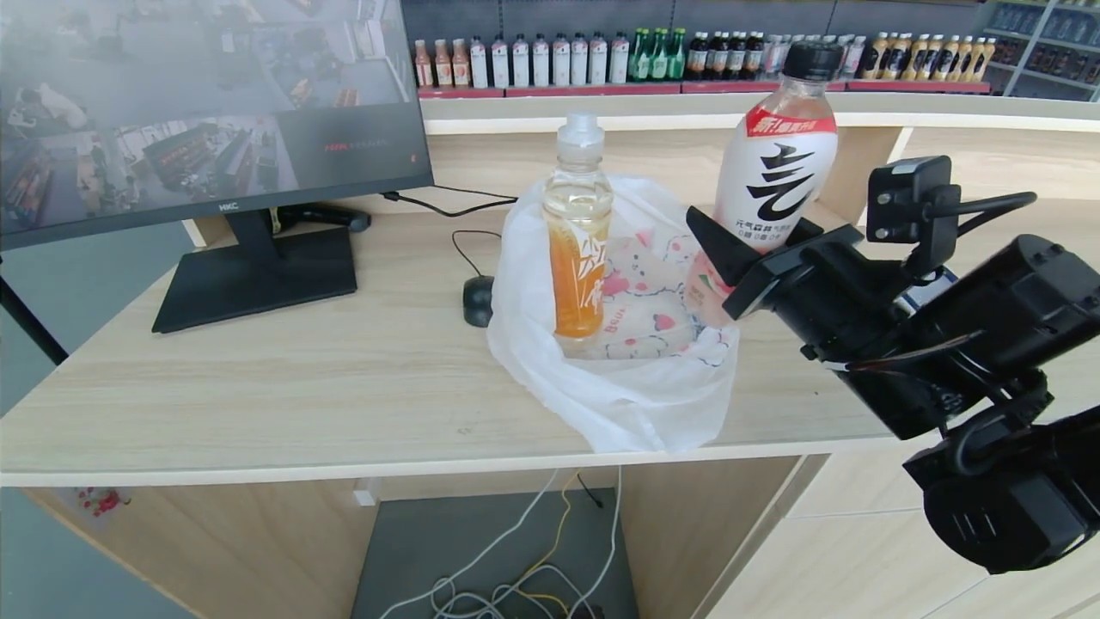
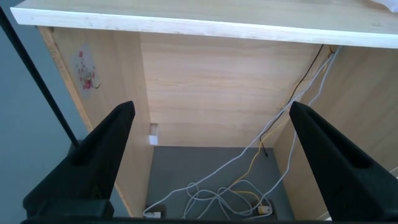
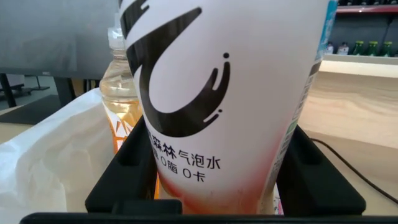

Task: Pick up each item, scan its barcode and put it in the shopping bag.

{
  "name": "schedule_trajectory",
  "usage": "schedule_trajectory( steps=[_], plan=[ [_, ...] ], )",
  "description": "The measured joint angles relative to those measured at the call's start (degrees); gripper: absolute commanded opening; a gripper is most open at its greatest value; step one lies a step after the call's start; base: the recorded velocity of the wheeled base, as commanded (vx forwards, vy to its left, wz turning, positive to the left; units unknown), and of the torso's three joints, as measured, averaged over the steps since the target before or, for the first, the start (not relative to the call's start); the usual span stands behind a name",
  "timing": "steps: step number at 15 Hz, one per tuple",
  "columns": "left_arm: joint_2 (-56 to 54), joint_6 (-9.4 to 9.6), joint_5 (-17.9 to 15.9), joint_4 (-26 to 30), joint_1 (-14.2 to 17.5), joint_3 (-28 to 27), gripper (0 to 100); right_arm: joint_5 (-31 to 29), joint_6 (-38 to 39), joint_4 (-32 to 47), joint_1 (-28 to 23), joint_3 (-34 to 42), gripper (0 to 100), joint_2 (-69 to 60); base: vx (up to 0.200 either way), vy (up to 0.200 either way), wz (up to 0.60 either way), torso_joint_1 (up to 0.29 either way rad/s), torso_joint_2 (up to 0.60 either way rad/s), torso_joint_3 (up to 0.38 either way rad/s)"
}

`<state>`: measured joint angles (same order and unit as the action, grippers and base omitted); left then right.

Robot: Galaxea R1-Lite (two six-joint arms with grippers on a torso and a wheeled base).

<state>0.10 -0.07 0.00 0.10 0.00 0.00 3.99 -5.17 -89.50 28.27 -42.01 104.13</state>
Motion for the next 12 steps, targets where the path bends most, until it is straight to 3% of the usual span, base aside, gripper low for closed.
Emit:
schedule_trajectory(
  steps=[12],
  plan=[
    [0.00,0.07,0.00,0.00,0.00,0.00,100,-0.02,-0.49,0.35,0.26,-7.88,0,8.90,0.000,0.000,0.00,0.000,0.00,0.000]
  ],
)
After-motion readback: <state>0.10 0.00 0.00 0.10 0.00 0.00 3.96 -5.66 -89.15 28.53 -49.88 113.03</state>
